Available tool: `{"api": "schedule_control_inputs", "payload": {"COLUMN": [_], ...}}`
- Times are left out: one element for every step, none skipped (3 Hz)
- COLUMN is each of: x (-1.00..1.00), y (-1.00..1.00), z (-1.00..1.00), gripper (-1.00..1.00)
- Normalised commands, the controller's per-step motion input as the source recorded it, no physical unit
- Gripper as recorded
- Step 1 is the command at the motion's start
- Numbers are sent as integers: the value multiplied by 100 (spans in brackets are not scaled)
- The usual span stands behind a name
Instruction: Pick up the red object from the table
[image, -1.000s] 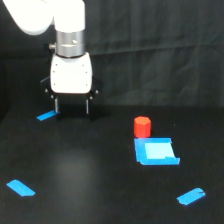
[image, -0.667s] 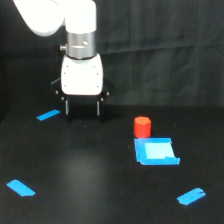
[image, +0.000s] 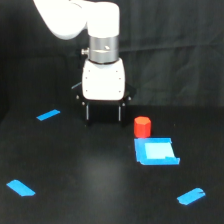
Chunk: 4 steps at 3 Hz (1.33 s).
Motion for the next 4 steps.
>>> {"api": "schedule_control_inputs", "payload": {"x": [92,89,72,21], "y": [11,-53,-62,-47], "z": [3,37,-32,-68], "gripper": [99,99,100,93]}}
